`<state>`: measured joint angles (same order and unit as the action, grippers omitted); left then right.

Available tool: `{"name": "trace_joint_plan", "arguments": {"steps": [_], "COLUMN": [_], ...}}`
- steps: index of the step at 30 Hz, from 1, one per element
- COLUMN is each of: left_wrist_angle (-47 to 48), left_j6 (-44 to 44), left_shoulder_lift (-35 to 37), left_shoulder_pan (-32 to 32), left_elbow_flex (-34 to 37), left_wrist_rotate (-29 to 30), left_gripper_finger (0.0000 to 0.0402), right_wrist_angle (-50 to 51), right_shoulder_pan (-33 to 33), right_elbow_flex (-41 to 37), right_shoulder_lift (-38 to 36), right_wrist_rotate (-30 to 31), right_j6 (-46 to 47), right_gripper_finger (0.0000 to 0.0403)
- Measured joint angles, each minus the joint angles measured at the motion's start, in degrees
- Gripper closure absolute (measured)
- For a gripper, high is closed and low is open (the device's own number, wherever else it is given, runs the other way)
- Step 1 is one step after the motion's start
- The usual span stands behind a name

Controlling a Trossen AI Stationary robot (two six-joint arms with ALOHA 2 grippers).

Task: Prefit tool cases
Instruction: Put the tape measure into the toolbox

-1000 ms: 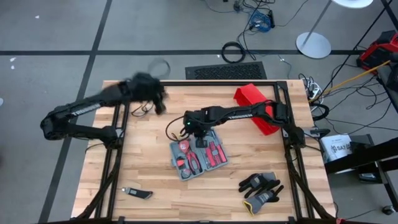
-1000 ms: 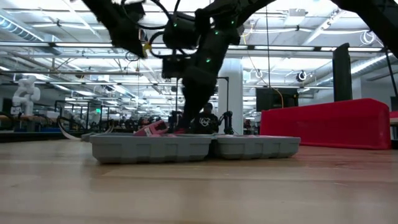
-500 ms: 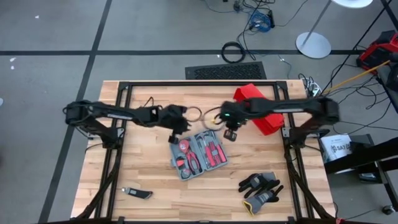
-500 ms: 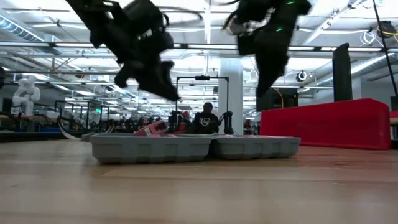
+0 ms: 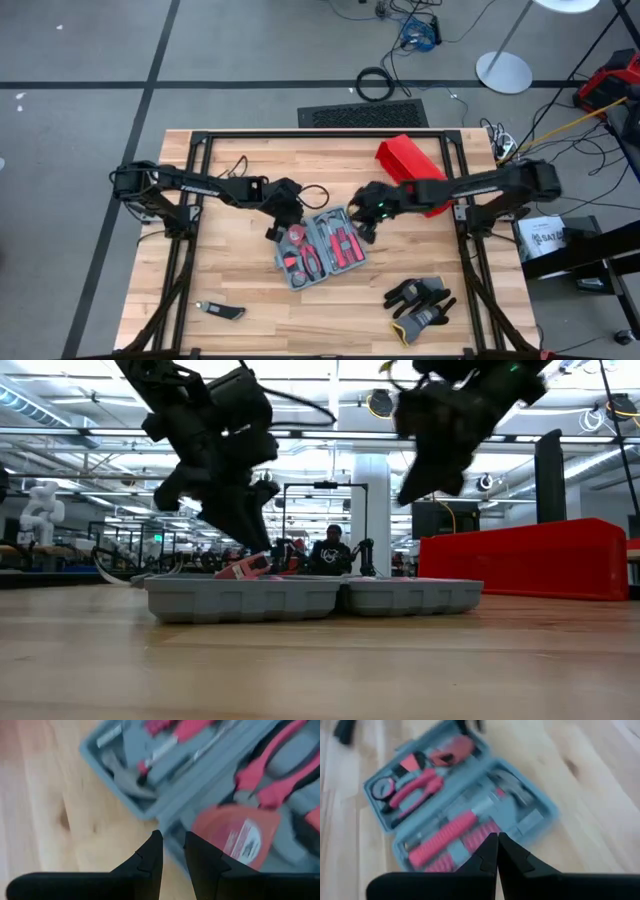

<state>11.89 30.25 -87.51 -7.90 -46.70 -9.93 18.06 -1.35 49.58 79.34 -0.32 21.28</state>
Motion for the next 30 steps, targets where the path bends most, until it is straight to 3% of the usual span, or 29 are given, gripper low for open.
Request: {"name": "trace_joint_plan", "arguments": {"steps": [5,12,17,30], "left_wrist_angle": [1.6,5.1,5.1,4.3], "left_j6": [-1.3,-1.4,-1.4,-3.6], "left_shoulder_lift": [-0.3,-0.8,-0.9,-3.7], "left_shoulder_pan": [-0.3,-0.6,-0.7,0.1], "left_elbow_flex": [0.2,0.5,0.5,0.5], "left_wrist_rotate": [4.0,3.8,3.8,1.3], "left_gripper_finger": [0.0316,0.0316,0.0316,0.0316], "right_wrist_angle": [-11.5,-8.3,-1.2,-8.7], "right_shoulder_pan": [2.4,3.2,4.5,3.1], "right_elbow_flex": [3.3,17.6,25.6,28.1], "right_shoulder_lift": [11.6,25.9,30.7,37.9], "right_wrist_rotate": [0.1,-4.1,-5.6,-6.0], "right_j6": [-7.5,-14.6,-15.1,-13.0], "right_gripper_finger": [0.0403,0.0403,0.0403,0.0403]}}
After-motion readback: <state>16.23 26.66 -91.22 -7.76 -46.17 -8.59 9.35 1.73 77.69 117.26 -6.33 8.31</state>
